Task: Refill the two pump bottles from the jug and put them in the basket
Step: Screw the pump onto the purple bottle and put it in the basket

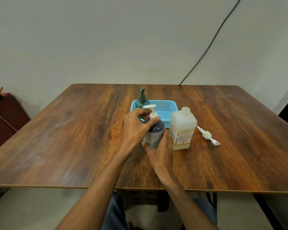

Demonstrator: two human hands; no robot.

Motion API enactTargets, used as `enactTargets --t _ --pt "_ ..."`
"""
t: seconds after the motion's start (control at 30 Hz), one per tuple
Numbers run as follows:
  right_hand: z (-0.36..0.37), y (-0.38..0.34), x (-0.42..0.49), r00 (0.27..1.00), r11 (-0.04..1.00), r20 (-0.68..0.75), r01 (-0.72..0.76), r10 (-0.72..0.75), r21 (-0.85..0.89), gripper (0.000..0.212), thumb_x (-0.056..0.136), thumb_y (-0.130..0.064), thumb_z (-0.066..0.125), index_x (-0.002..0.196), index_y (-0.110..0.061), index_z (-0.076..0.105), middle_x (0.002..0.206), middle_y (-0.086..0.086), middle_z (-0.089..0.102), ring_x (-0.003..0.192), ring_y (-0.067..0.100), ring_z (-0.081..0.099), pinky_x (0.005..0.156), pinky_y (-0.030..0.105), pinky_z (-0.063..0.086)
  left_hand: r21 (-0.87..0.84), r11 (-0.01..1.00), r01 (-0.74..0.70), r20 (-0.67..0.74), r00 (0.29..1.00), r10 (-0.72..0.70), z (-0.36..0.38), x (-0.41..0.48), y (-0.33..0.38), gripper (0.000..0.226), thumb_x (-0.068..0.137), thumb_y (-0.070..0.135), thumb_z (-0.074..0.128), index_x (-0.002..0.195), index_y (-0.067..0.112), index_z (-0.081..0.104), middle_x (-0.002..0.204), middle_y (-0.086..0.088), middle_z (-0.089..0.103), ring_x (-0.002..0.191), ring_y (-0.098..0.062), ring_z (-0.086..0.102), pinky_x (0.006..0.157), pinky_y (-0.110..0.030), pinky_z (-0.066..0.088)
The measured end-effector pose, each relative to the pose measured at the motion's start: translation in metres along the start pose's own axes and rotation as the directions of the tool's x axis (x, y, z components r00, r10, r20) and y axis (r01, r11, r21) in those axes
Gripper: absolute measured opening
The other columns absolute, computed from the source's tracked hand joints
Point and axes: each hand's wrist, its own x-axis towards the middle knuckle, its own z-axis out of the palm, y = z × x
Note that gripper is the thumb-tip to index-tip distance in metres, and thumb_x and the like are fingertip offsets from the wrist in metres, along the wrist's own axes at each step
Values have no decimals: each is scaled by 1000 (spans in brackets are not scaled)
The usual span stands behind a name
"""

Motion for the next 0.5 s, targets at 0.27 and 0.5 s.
enactTargets --t 0.27,0.5 --pt "0 1 0 1000 1000 -12 13 -13 1 91 77 -43 83 148 -22 32 145 1 51 131 19 50 103 44 51 71 996 -45 16 999 44 -2 2 1 25 80 30 87 99 15 80 90 9 73 76 5 63 67 -7 47" --pt "-2 -1 -1 1000 1000 6 19 -19 -1 92 77 -40 84 149 -25 29 150 1 46 136 19 45 108 40 48 15 999 -38 128 991 36 -4 -2 -10 40 92 18 76 131 14 70 120 3 74 100 -3 68 88 -21 56"
